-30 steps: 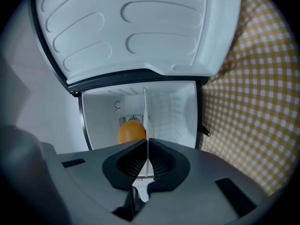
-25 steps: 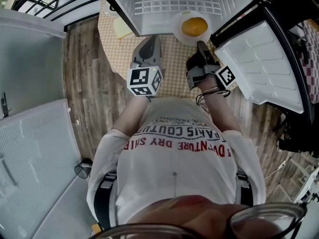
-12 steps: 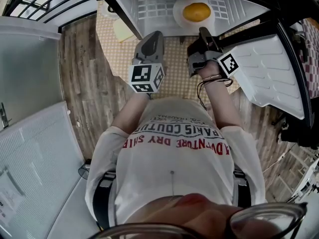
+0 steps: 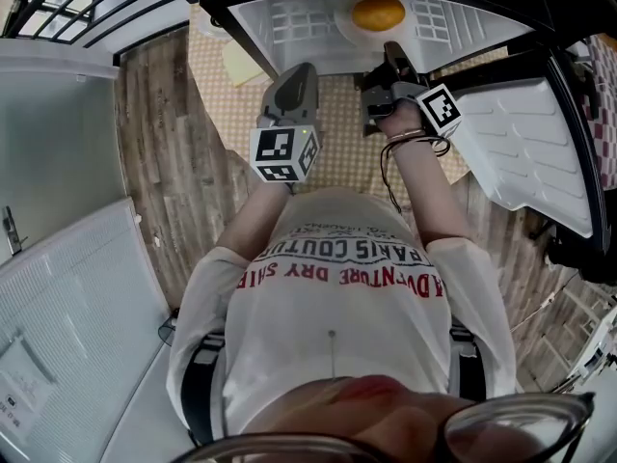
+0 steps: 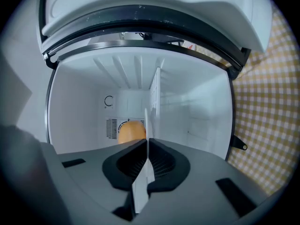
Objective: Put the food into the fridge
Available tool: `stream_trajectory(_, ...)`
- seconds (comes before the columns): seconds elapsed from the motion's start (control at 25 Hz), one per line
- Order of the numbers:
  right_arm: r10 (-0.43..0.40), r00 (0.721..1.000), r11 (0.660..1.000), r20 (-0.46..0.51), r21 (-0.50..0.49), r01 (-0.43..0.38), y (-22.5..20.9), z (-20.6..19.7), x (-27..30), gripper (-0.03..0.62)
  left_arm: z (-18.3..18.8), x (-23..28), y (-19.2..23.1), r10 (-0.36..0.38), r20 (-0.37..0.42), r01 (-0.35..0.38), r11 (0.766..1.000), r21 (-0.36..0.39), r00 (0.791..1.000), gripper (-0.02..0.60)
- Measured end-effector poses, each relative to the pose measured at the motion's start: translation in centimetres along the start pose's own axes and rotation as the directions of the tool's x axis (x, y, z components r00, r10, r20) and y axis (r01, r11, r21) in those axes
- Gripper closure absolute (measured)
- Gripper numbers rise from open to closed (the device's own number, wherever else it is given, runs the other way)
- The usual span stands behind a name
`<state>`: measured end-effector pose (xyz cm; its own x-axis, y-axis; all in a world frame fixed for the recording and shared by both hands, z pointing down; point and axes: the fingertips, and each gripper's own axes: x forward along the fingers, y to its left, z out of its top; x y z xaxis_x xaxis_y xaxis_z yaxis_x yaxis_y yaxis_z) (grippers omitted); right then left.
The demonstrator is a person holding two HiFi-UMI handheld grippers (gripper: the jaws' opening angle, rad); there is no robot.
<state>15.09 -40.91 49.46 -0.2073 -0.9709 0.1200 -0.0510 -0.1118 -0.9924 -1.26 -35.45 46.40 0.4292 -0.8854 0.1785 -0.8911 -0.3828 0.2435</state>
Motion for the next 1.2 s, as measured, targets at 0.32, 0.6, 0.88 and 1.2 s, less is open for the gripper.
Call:
stream_trajectory(0.32,-0.039,0.999,0.999,0.018,-0.018,0.039,-0.2,-0.2,1.3,0.562,0.1,0.3,0.7,0.009,0.003,-0.009,1.000,-0.012,1.000,0.551)
stream_trajectory(0.6,-0.051,0.999,0.999,0.016,-0.011,0.051,0.0,-0.5,2.2,0.562,0.1,0.6,0.8,0.015,0.008,-0.015,1.000,-0.019,1.000,0.551)
stream_trajectory(0.88,-0.036,0.999,0.999,0.016,-0.005,0.036,0.3,-0.5,2.7,0.562,0.5,0.8,0.7,0.018,0.015,-0.017,1.000,-0.019,1.000,0.551)
stream_trajectory(1.2,-0.005,1.000,0.995,0.001,-0.095,0.005,1.9,-0.3,2.2,0.404,0.7,0.4,0.1,0.012,0.018,-0.012,1.000,-0.012,1.000,0.551)
